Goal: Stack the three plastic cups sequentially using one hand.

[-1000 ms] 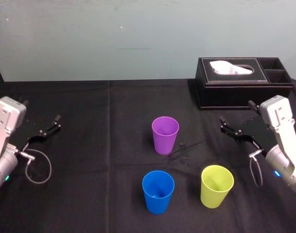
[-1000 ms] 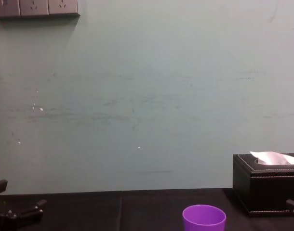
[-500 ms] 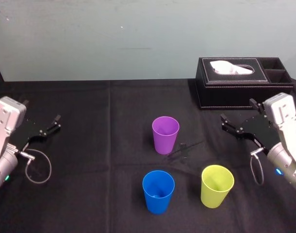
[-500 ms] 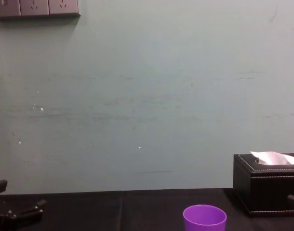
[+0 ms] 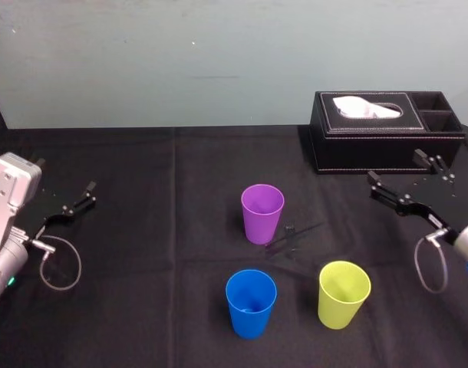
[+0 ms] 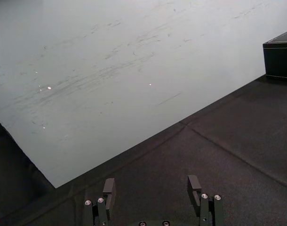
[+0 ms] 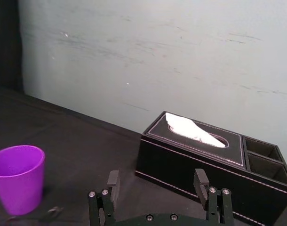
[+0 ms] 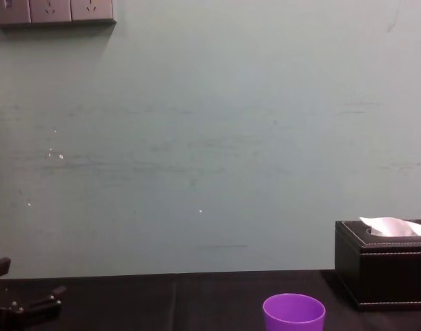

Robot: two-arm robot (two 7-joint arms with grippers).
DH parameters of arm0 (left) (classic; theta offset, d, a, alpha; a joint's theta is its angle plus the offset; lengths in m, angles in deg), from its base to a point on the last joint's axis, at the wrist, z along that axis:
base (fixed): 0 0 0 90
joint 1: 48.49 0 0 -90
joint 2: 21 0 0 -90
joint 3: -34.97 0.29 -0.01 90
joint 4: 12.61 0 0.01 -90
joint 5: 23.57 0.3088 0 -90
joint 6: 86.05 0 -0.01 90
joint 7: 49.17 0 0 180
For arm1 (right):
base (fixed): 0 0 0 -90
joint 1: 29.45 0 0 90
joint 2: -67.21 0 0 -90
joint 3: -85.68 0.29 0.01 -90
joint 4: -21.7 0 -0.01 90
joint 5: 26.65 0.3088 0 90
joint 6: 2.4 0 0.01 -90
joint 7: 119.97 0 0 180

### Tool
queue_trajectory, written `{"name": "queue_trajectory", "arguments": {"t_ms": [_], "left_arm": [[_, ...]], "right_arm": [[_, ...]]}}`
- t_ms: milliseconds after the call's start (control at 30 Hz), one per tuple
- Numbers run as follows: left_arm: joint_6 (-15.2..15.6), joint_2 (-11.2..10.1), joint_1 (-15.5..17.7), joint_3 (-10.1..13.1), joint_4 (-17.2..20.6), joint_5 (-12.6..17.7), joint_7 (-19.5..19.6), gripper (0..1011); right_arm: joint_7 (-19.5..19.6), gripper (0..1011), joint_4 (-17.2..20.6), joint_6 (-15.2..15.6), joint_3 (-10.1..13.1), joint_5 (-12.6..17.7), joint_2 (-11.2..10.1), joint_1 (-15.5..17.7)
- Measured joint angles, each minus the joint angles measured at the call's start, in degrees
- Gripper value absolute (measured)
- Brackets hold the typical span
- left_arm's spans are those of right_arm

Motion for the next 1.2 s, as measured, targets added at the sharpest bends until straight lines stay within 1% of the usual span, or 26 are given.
{"name": "queue_trajectory", "arguments": {"t_ms": [33, 133, 167, 267, 433, 533, 667, 700, 767, 800, 867, 900, 1100, 1200], "left_arm": [[0.0, 0.0, 0.0, 0.0, 0.0, 0.0, 0.0, 1000], [0.0, 0.0, 0.0, 0.0, 0.0, 0.0, 0.0, 1000], [0.0, 0.0, 0.0, 0.0, 0.0, 0.0, 0.0, 1000], [0.0, 0.0, 0.0, 0.0, 0.0, 0.0, 0.0, 1000], [0.0, 0.0, 0.0, 0.0, 0.0, 0.0, 0.0, 1000], [0.0, 0.0, 0.0, 0.0, 0.0, 0.0, 0.0, 1000], [0.0, 0.0, 0.0, 0.0, 0.0, 0.0, 0.0, 1000], [0.0, 0.0, 0.0, 0.0, 0.0, 0.0, 0.0, 1000], [0.0, 0.0, 0.0, 0.0, 0.0, 0.0, 0.0, 1000], [0.0, 0.0, 0.0, 0.0, 0.0, 0.0, 0.0, 1000], [0.0, 0.0, 0.0, 0.0, 0.0, 0.0, 0.0, 1000], [0.0, 0.0, 0.0, 0.0, 0.0, 0.0, 0.0, 1000], [0.0, 0.0, 0.0, 0.0, 0.0, 0.0, 0.0, 1000], [0.0, 0.0, 0.0, 0.0, 0.0, 0.0, 0.0, 1000]], "right_arm": [[-1.0, 1003, 1.1, 0.0, 0.9, 1.0, -0.7, 1.1], [-2.6, 1002, 2.5, 0.1, 2.2, 2.6, -1.7, 2.6], [-3.6, 1003, 3.4, 0.1, 3.0, 3.5, -2.4, 3.6], [-5.7, 1003, 4.8, 0.2, 4.4, 5.2, -3.7, 5.5], [-9.2, 1003, 6.6, -0.4, 6.4, 6.8, -6.0, 8.3], [-12.6, 1003, 7.7, -1.6, 7.9, 7.5, -8.1, 10.5], [-15.8, 1003, 8.2, -2.8, 8.8, 7.9, -9.8, 11.9], [-17.4, 1003, 8.4, -3.6, 9.3, 8.1, -10.5, 12.6], [-19.0, 1002, 8.5, -4.4, 9.8, 8.3, -11.3, 13.4], [-20.6, 1003, 8.6, -5.0, 10.1, 8.5, -11.9, 14.0], [-22.1, 1003, 8.6, -5.5, 10.4, 8.8, -12.5, 14.6], [-23.7, 1003, 8.6, -5.9, 10.6, 9.2, -13.1, 15.0], [-29.8, 1003, 7.8, -6.8, 11.6, 11.2, -14.7, 16.7], [-31.6, 1003, 7.5, -7.1, 11.8, 11.8, -15.0, 17.1]]}}
